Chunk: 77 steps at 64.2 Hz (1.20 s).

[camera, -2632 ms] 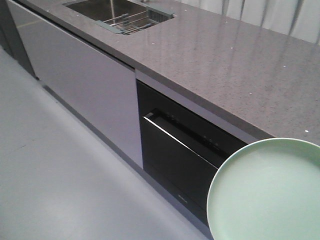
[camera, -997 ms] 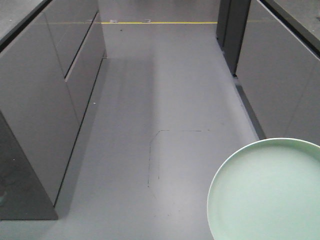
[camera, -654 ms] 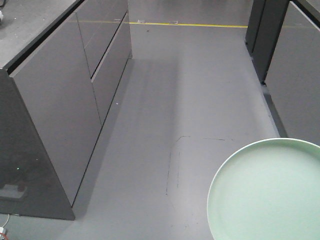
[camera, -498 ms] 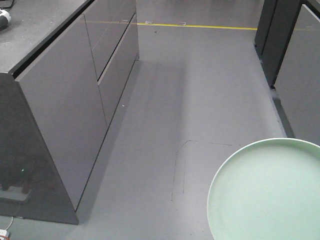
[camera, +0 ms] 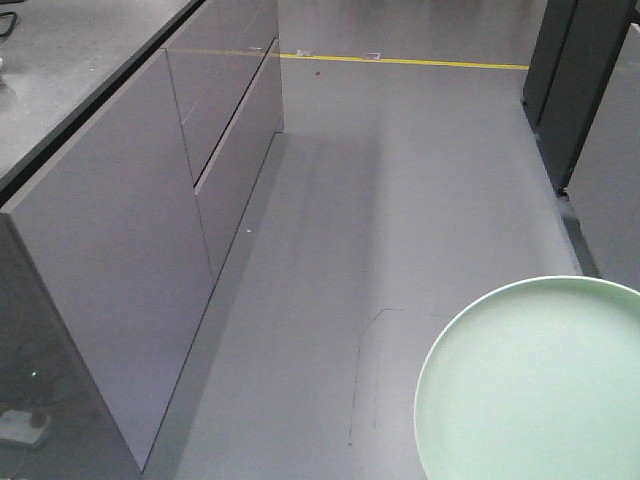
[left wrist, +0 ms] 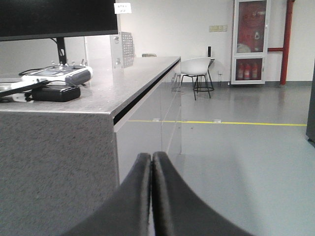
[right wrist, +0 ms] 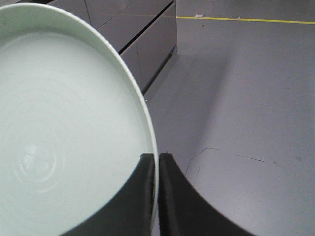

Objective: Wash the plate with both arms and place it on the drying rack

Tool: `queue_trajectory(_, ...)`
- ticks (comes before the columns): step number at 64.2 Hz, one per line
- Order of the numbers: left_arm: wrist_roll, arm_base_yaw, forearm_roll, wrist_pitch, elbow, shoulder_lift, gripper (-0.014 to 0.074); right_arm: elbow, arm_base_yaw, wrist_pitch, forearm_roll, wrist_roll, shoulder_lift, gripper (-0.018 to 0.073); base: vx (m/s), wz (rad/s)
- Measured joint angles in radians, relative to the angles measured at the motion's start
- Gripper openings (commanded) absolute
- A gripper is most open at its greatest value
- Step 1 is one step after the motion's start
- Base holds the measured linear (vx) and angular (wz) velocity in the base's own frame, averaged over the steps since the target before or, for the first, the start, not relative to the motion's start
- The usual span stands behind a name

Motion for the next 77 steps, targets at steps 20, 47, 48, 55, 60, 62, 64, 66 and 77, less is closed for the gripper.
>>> queue_trajectory(20, 0.0, 0.0, 0.0, 0.0, 0.0, 0.0, -0.0006, 0.0, 0.0, 0.0, 0.0, 0.0, 0.0, -0.0005, 0.29, -0.09)
queue_trajectory(47, 0.0, 0.0, 0.0, 0.0, 0.0, 0.0, -0.0006, 0.0, 0.0, 0.0, 0.0, 0.0, 0.0, -0.0005, 0.3, -0.14)
queue_trajectory(48, 0.0, 0.0, 0.0, 0.0, 0.0, 0.0, -0.0006, 0.0, 0.0, 0.0, 0.0, 0.0, 0.0, -0.0005, 0.3, -0.14)
queue_trajectory(55, 0.0, 0.0, 0.0, 0.0, 0.0, 0.0, -0.0006, 0.0, 0.0, 0.0, 0.0, 0.0, 0.0, -0.0005, 0.3, -0.13)
queue_trajectory(60, 0.0, 0.0, 0.0, 0.0, 0.0, 0.0, -0.0006, 0.0, 0.0, 0.0, 0.0, 0.0, 0.0, -0.0005, 0.29, -0.12)
queue_trajectory(62, 0.0, 0.0, 0.0, 0.0, 0.0, 0.0, -0.0006, 0.0, 0.0, 0.0, 0.0, 0.0, 0.0, -0.0005, 0.3, -0.12)
queue_trajectory(64, 0.0, 0.0, 0.0, 0.0, 0.0, 0.0, -0.0006, 0.0, 0.0, 0.0, 0.0, 0.0, 0.0, -0.0005, 0.3, -0.11)
queue_trajectory(66, 0.0, 0.0, 0.0, 0.0, 0.0, 0.0, -0.0006, 0.0, 0.0, 0.0, 0.0, 0.0, 0.0, -0.0005, 0.3, -0.11)
queue_trajectory(77, 0.0, 0.0, 0.0, 0.005, 0.0, 0.0, -0.0006, 0.0, 0.0, 0.0, 0.0, 0.0, 0.0, -0.0005, 0.3, -0.1)
